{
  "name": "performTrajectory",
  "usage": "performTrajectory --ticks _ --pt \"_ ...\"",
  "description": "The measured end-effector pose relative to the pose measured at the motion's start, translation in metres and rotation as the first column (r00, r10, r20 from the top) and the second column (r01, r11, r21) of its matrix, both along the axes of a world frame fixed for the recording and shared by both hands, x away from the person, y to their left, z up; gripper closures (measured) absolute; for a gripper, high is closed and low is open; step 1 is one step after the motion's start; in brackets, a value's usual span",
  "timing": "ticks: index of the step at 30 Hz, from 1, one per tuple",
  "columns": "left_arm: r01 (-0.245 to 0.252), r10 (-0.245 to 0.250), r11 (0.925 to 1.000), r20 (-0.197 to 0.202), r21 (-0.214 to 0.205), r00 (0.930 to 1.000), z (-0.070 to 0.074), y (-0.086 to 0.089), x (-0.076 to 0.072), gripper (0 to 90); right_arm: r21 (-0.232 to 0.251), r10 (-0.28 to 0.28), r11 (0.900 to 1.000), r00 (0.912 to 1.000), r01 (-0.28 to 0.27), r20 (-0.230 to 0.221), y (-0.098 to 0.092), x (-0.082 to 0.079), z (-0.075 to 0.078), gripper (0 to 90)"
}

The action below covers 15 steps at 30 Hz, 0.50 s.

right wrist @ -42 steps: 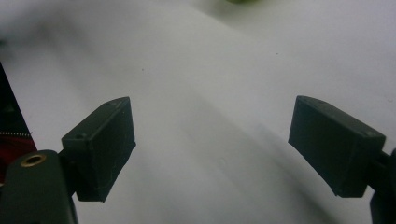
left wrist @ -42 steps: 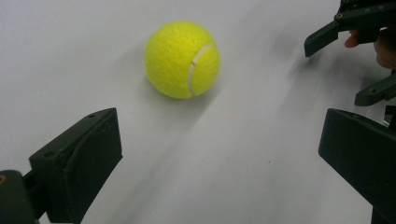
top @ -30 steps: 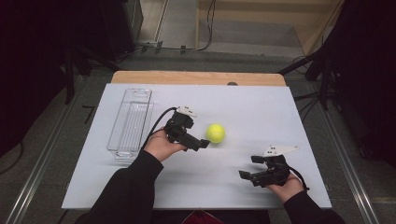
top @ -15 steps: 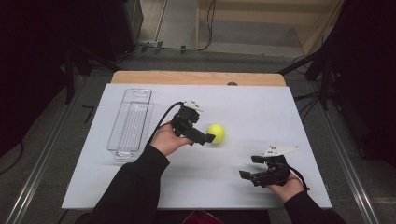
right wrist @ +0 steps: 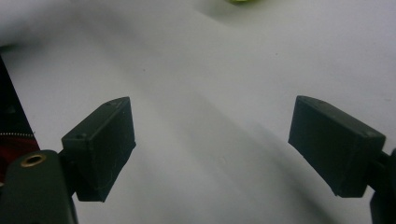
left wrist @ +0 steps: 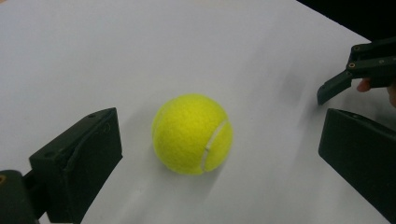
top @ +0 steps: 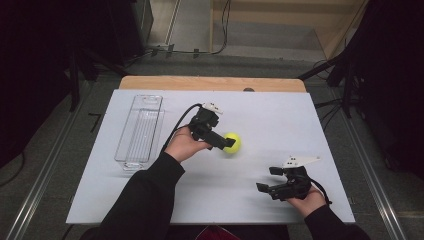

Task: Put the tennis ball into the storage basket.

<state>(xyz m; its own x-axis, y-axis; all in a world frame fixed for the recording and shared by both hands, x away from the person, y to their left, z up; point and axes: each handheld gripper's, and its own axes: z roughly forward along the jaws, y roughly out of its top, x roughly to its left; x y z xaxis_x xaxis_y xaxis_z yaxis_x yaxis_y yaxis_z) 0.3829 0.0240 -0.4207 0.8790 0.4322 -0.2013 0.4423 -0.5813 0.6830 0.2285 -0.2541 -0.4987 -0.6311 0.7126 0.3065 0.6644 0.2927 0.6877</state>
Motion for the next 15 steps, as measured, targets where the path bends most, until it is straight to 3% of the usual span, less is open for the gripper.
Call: performTrajectory --ticks 15 --pt "0.002 -0.002 0.9994 0.007 0.035 1.0 -0.012 -0.027 0.011 1.4 -0.004 0.009 1.0 1.0 -0.009 -0.002 0.001 0.0 -0.001 12.7"
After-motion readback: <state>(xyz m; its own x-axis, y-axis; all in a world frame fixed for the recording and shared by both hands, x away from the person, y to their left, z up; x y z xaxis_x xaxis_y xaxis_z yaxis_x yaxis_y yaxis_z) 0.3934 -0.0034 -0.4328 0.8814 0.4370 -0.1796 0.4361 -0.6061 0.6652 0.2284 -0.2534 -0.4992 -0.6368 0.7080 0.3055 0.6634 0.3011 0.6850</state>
